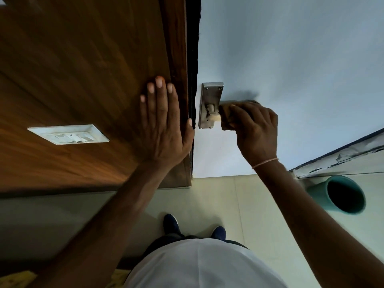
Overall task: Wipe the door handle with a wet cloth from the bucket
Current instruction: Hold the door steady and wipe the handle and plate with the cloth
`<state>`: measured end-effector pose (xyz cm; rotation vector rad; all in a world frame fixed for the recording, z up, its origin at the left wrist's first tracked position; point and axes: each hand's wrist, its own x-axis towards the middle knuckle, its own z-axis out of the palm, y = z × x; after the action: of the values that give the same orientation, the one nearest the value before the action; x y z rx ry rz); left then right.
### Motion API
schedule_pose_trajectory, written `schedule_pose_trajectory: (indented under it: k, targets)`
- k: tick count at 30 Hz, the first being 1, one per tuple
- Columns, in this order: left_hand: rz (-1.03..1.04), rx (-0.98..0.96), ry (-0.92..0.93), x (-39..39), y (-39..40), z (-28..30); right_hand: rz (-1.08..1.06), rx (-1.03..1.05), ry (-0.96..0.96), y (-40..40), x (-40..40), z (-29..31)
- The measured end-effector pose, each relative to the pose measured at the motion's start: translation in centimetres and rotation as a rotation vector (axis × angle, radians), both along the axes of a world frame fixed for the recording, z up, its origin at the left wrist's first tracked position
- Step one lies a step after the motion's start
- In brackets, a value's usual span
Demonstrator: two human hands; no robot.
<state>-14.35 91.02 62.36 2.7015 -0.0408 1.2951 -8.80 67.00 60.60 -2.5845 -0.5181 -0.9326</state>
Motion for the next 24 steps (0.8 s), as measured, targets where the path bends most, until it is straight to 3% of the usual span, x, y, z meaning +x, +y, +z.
schedule_pose_trajectory:
  k: [8, 16, 21, 24]
  targets:
    - [0.090, 0.182, -0.072, 1.2, 2.9, -2.2, 0.108, 0.020, 0.001, 6.1, -1.1, 1.0]
    - [0.109, 0.214, -0.184, 2.5, 3.2, -3.1, 0.015, -0.086, -0.012, -1.7, 0.5, 0.7]
    - [0.117, 0.200, -0.224, 2.7, 3.0, -3.2, 0.111, -0.131, 0.019, 4.0, -0.1, 1.1]
    - [0.116, 0.198, -0.226, 2.6, 3.0, -3.4, 0.129, -0.144, 0.030, 3.0, 0.3, 1.0]
